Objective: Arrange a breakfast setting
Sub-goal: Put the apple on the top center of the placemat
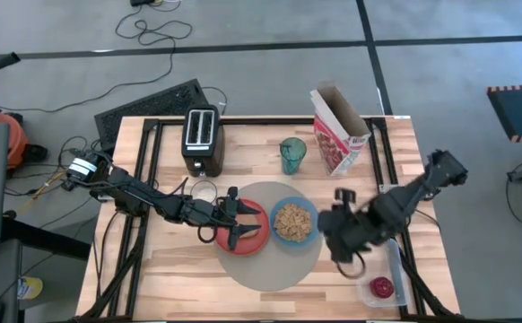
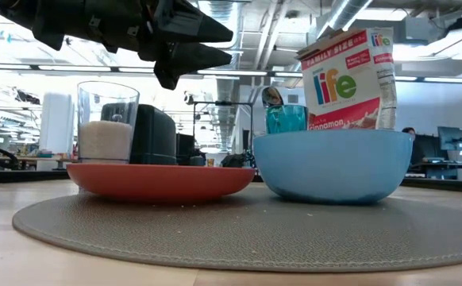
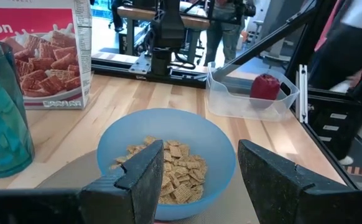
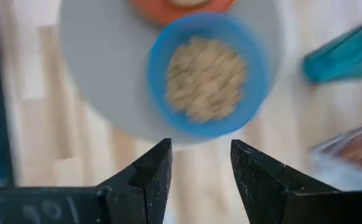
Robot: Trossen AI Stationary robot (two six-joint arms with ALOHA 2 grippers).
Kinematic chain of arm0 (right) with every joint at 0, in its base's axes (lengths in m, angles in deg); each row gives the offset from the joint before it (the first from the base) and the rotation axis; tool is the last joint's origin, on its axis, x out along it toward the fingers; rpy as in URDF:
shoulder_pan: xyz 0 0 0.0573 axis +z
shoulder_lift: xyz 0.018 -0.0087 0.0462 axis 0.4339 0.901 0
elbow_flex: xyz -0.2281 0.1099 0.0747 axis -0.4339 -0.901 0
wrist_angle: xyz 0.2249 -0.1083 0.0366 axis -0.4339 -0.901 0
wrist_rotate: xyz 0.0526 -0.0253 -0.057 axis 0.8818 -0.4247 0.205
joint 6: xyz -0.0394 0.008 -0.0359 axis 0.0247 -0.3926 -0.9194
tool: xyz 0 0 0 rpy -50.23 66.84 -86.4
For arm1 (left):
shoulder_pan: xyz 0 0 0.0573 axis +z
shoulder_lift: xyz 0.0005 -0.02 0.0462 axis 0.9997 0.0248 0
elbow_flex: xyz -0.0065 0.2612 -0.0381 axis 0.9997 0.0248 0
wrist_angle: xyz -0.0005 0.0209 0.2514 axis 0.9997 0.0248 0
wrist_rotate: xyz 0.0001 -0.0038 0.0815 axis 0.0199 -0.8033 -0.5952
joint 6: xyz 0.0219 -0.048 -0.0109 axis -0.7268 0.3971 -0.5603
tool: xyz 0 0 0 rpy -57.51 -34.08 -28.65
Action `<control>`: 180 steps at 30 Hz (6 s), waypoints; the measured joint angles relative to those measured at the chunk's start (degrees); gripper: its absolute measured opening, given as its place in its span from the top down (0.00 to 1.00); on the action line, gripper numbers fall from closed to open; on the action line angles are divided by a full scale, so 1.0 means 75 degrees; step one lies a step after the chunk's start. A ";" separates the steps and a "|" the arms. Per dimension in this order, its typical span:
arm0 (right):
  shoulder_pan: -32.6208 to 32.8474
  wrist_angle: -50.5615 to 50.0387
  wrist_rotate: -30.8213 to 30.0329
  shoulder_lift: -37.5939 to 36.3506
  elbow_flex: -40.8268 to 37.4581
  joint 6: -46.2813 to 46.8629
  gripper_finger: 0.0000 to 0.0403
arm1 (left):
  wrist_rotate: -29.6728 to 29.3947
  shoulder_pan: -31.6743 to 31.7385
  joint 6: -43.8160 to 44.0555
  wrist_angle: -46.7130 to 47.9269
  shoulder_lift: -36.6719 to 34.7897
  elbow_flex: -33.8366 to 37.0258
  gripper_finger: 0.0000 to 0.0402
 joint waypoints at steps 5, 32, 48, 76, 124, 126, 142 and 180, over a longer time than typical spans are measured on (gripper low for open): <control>0.1066 0.0066 0.0435 -0.0171 -0.0636 0.2229 0.53 | -0.0003 0.0003 0.0129 0.0000 0.0000 0.0000 0.52; 0.3713 0.0842 0.3237 0.0597 -0.2020 0.8828 0.20 | -0.0218 -0.0318 0.0197 -0.0548 -0.0003 0.0000 0.52; 0.4085 0.2322 0.3800 0.0358 -0.3629 0.9870 0.20 | -0.0414 -0.0367 0.0241 -0.0742 -0.0003 0.0000 0.52; 0.3955 0.3628 0.4325 0.0444 -0.4743 0.9837 0.20 | -0.0443 -0.0367 0.0179 -0.0737 -0.0003 0.0000 0.52; -0.0614 0.0999 0.0352 0.0472 -0.0320 0.0139 0.29 | -0.0318 -0.0482 -0.0085 -0.0221 -0.0073 0.0002 0.52; -0.1029 0.1371 0.0354 0.0472 -0.0320 -0.0600 0.29 | -0.0322 -0.0531 -0.0135 0.0073 -0.0235 0.0003 0.52; -0.3701 0.3667 0.0926 0.0472 -0.0317 -0.4244 0.29 | -0.0588 -0.1177 -0.0226 0.2936 -0.1294 0.0009 0.52; -0.4719 0.0675 0.1483 0.5534 0.3431 -0.5049 0.29 | 0.0622 -0.1245 0.0310 0.4115 -0.1303 0.0009 0.52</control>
